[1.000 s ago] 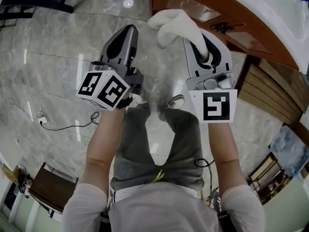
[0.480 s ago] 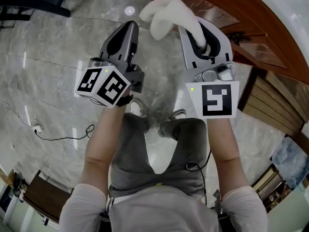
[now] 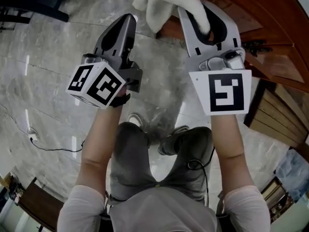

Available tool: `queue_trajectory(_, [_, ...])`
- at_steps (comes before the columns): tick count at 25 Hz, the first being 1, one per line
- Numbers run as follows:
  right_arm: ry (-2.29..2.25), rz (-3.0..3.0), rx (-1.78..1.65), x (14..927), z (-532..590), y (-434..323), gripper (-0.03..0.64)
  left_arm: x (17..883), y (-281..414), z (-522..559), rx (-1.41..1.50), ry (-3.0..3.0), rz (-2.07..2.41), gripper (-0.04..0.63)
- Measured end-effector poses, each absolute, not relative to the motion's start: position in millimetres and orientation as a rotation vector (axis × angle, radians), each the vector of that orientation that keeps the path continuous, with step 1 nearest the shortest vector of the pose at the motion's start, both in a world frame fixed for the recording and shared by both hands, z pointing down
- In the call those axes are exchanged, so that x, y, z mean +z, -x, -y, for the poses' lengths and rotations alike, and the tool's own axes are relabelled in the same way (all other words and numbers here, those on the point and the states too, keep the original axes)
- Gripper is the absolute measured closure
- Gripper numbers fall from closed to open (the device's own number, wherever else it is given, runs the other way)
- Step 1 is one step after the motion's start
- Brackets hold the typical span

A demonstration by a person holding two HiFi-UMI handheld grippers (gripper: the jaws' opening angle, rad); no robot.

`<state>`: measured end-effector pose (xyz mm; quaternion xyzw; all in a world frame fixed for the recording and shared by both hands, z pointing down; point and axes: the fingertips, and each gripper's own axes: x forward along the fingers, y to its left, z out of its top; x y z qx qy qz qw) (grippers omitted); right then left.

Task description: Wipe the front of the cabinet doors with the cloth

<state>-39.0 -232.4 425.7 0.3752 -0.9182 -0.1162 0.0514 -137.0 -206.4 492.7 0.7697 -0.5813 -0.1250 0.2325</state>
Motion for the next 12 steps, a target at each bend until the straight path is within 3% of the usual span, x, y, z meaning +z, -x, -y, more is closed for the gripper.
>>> queue_trajectory(12, [-1.172, 2.868, -0.512, 435, 240, 52, 0.535, 522, 150, 228, -0.404, -2.257, 1.592, 0.578])
